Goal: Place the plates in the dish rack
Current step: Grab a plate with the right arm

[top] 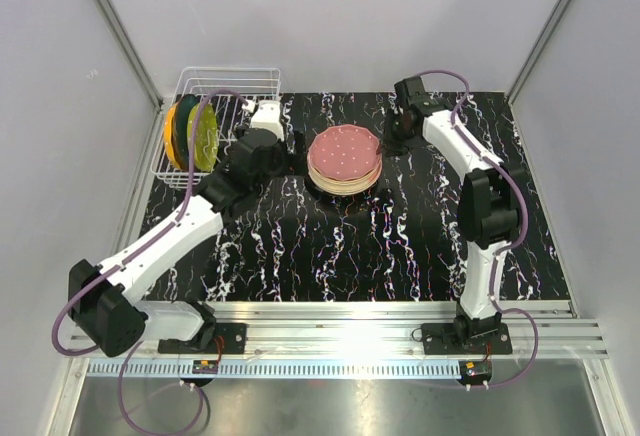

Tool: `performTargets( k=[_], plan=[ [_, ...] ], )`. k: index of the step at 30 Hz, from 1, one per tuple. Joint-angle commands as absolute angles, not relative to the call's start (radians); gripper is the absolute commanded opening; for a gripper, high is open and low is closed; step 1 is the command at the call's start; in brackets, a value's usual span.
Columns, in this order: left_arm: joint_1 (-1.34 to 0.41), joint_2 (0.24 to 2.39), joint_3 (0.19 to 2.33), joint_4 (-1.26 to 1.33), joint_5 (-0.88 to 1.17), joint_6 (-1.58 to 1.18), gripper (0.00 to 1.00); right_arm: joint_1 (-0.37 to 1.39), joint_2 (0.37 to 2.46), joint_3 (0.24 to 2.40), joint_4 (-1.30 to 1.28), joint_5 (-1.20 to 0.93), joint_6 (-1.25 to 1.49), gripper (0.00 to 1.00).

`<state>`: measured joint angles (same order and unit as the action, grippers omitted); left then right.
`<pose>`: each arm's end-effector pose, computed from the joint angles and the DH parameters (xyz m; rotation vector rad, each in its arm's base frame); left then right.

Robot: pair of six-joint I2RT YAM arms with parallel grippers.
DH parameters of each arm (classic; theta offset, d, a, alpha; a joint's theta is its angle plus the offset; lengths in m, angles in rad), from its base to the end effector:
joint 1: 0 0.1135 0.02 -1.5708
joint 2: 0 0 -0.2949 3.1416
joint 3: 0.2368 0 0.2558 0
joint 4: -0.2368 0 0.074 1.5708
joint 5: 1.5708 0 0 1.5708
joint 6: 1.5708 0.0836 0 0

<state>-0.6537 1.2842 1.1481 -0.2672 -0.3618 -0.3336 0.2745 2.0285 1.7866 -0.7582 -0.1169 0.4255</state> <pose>0.2808 -0.1779 0.3624 0.0780 1.9566 -0.2954 0.4699 0.1425 0.2446 0.1525 2.6112 0.4068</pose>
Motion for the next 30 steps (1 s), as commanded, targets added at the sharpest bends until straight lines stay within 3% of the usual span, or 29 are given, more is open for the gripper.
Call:
performTargets(
  k=[1, 6, 11, 14, 30],
  plan=[
    [-0.652, 1.258, 1.086, -0.207, -0.429, -0.241, 0.99, 0.293, 2.069, 1.856, -0.810, -0.014, 0.402, 0.35],
    [-0.652, 1.233, 1.043, -0.166, -0.443, -0.210, 0.99, 0.308, 2.123, 1.923, -0.854, 0.073, 0.387, 0.34],
    [-0.652, 1.212, 1.052, -0.179, -0.428, -0.210, 0.99, 0.325, 2.155, 1.996, -0.920, 0.138, 0.368, 0.12],
    [-0.652, 1.189, 1.045, -0.175, -0.422, -0.213, 0.99, 0.345, 2.174, 2.040, -0.960, 0.193, 0.348, 0.05],
    [-0.652, 1.140, 1.037, -0.181, -0.403, -0.222, 0.99, 0.477, 2.247, 2.224, -1.120, 0.469, 0.250, 0.04]
  ],
)
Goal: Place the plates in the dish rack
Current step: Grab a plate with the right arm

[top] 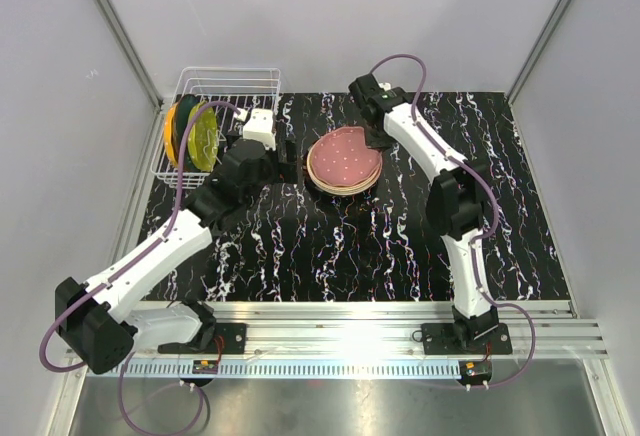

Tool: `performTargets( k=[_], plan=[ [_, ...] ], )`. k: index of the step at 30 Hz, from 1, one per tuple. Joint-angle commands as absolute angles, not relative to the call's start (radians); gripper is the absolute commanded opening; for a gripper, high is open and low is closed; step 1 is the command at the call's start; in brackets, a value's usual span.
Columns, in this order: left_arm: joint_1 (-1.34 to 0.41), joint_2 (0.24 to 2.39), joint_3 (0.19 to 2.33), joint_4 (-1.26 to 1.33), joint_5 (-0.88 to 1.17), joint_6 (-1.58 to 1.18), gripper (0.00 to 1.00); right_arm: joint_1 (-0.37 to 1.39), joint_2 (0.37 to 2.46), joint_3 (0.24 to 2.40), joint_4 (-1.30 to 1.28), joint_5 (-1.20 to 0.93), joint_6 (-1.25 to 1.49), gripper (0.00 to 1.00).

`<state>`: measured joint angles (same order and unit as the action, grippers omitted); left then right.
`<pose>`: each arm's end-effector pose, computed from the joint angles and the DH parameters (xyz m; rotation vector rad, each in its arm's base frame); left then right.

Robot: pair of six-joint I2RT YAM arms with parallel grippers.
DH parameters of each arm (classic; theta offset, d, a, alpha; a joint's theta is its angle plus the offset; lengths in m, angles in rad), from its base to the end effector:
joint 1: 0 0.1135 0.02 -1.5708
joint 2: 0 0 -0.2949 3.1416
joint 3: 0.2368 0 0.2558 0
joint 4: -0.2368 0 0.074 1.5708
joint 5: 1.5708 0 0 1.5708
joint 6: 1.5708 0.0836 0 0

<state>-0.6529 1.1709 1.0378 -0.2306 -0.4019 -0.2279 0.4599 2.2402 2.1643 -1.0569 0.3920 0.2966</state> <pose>0.2587 -0.1567 0.3579 0.1393 1.9046 -0.2073 0.4798 0.2020 0.2488 -0.0969 2.5832 -0.2643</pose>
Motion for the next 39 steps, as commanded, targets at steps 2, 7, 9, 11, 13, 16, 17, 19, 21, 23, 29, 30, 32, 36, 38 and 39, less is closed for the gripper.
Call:
performTargets(
  k=[2, 7, 9, 11, 13, 16, 17, 19, 21, 23, 29, 30, 32, 36, 38, 39],
  plan=[
    [-0.653, 1.134, 1.034, -0.176, -0.406, -0.222, 0.99, 0.479, 2.249, 2.233, -1.129, 0.471, 0.252, 0.00],
    [-0.652, 1.134, 1.028, -0.173, -0.405, -0.235, 0.99, 0.477, 2.229, 2.237, -1.131, 0.440, 0.270, 0.00],
    [-0.653, 1.138, 1.028, -0.173, -0.400, -0.239, 0.99, 0.480, 2.223, 2.263, -1.141, 0.426, 0.278, 0.00],
    [-0.653, 1.146, 1.029, -0.175, -0.394, -0.247, 0.99, 0.477, 2.224, 2.311, -1.166, 0.437, 0.281, 0.00],
    [-0.653, 1.152, 1.031, -0.176, -0.390, -0.252, 0.99, 0.479, 2.230, 2.344, -1.184, 0.455, 0.275, 0.00],
    [-0.652, 1.155, 1.031, -0.178, -0.390, -0.256, 0.99, 0.480, 2.229, 2.391, -1.201, 0.468, 0.275, 0.00],
    [-0.652, 1.157, 1.031, -0.176, -0.390, -0.258, 0.99, 0.479, 2.220, 2.398, -1.200, 0.466, 0.275, 0.00],
    [-0.652, 1.160, 1.028, -0.176, -0.391, -0.267, 0.99, 0.480, 2.200, 2.398, -1.190, 0.460, 0.279, 0.00],
    [-0.652, 1.167, 1.025, -0.175, -0.394, -0.279, 0.99, 0.480, 2.189, 2.393, -1.178, 0.440, 0.288, 0.00],
    [-0.647, 1.184, 1.025, -0.181, -0.378, -0.310, 0.99, 0.479, 2.177, 2.391, -1.180, 0.425, 0.299, 0.00],
    [-0.601, 1.235, 1.020, -0.184, -0.256, -0.434, 0.99, 0.479, 2.138, 2.352, -1.175, 0.423, 0.307, 0.00],
    [-0.600, 1.239, 1.022, -0.181, -0.246, -0.446, 0.99, 0.479, 2.132, 2.344, -1.172, 0.423, 0.307, 0.00],
    [-0.601, 1.246, 1.017, -0.152, -0.198, -0.472, 0.99, 0.479, 2.109, 2.323, -1.160, 0.425, 0.305, 0.00],
    [-0.600, 1.276, 1.043, -0.146, -0.117, -0.566, 0.99, 0.477, 2.091, 2.312, -1.154, 0.410, 0.305, 0.00],
    [-0.597, 1.295, 1.032, -0.124, -0.062, -0.682, 0.99, 0.477, 2.088, 2.306, -1.152, 0.402, 0.307, 0.00],
    [-0.594, 1.302, 1.022, -0.109, -0.045, -0.777, 0.99, 0.477, 2.086, 2.303, -1.151, 0.402, 0.310, 0.00]
  ],
)
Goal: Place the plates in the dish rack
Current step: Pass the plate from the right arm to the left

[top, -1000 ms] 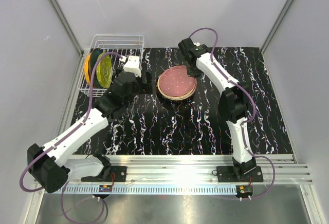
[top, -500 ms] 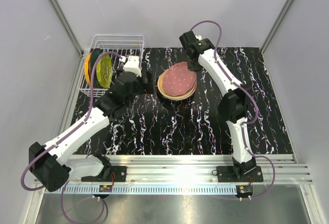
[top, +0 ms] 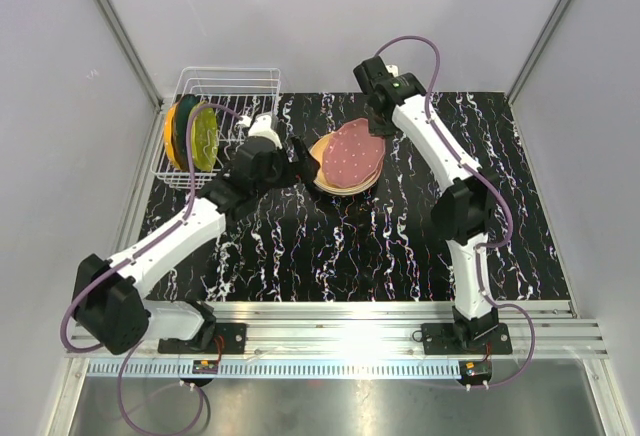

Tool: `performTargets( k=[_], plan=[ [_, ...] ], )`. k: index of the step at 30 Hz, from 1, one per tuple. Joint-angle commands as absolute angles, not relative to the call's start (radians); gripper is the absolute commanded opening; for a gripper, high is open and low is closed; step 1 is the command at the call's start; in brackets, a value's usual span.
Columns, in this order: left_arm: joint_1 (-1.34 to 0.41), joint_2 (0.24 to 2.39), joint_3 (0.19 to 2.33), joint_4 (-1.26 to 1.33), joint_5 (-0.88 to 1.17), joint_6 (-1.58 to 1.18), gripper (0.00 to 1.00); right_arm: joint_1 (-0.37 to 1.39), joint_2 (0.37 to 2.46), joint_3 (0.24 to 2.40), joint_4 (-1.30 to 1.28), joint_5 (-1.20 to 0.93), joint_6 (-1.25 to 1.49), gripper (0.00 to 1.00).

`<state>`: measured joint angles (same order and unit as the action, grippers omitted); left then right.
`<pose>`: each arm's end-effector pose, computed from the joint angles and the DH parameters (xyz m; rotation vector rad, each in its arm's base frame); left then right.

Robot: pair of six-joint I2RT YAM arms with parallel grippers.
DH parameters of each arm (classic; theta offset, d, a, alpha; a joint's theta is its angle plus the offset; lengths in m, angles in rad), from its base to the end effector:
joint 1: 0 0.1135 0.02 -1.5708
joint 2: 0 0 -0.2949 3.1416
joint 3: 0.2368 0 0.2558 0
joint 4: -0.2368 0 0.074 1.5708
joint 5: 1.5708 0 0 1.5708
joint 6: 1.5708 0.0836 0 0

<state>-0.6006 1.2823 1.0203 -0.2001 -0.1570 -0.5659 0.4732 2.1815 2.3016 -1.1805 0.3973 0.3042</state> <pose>0.2813 -0.1768 0.3200 -0.0650 2.0742 -0.5707 0.4621 0.2003 0.3126 -0.0807 2.5184 -0.2200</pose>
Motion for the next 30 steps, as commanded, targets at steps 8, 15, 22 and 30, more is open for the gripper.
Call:
performTargets(
  k=[8, 15, 22, 30],
  plan=[
    [-0.566, 1.410, 0.871, 0.176, 0.173, -1.212, 0.99, 0.476, 2.069, 2.255, -1.120, 0.380, 0.318, 0.00],
    [-0.566, 1.503, 0.859, 0.285, 0.229, -1.273, 0.99, 0.459, 2.043, 2.241, -1.109, 0.385, 0.313, 0.00],
    [-0.571, 1.568, 0.939, 0.157, 0.120, -1.105, 0.99, 0.393, 1.945, 2.061, -1.010, 0.286, 0.348, 0.00],
    [-0.566, 1.632, 1.080, -0.036, -0.049, -0.905, 0.97, 0.351, 1.885, 1.899, -0.911, 0.203, 0.379, 0.00]
  ],
)
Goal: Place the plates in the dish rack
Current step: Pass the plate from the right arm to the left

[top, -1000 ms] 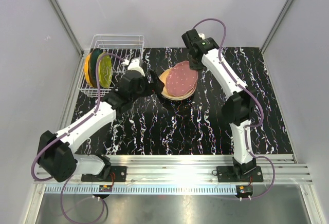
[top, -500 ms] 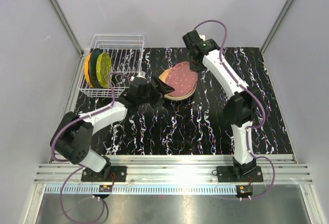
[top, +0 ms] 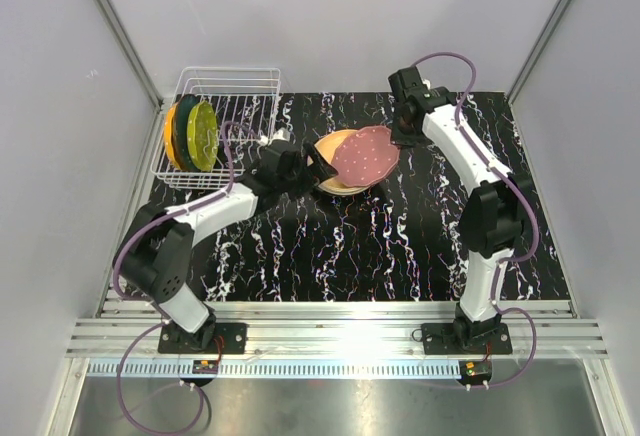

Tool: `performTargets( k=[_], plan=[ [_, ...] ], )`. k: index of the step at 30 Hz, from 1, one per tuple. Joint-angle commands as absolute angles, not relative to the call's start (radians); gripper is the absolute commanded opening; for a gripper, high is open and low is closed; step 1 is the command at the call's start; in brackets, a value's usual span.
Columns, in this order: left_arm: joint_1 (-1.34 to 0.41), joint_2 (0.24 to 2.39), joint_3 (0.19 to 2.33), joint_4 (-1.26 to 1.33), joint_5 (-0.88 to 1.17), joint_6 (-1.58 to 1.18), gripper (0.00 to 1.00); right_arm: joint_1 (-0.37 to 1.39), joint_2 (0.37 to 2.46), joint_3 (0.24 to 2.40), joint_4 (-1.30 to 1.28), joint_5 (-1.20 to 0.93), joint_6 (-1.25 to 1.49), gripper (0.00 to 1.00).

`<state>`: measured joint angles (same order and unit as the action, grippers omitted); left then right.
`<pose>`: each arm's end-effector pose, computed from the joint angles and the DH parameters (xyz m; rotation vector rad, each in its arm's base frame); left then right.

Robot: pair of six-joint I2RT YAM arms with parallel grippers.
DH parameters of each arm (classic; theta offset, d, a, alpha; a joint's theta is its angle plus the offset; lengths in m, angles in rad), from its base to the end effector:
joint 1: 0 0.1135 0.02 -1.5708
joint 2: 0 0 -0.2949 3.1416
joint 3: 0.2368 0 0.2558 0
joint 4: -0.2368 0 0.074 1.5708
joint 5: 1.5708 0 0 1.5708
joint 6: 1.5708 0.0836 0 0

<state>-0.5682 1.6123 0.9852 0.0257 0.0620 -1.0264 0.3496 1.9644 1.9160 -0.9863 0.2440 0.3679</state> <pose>0.3332 -0.2189 0.2217 -0.4944 2.2884 -0.9327 0.4425 0.1398 0.3004 0.1095 2.5559 -0.0470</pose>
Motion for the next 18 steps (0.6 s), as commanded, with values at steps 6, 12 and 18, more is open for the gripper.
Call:
performTargets(
  k=[6, 12, 18],
  plan=[
    [-0.561, 1.698, 1.152, -0.132, -0.141, -0.841, 0.86, 0.333, 1.870, 1.859, -0.873, 0.167, 0.385, 0.00],
    [-0.561, 1.767, 1.193, -0.201, -0.227, -0.819, 0.75, 0.322, 1.868, 1.815, -0.841, 0.143, 0.388, 0.00],
    [-0.561, 1.809, 1.226, -0.210, -0.296, -0.793, 0.74, 0.308, 1.855, 1.776, -0.816, 0.126, 0.387, 0.00]
  ],
)
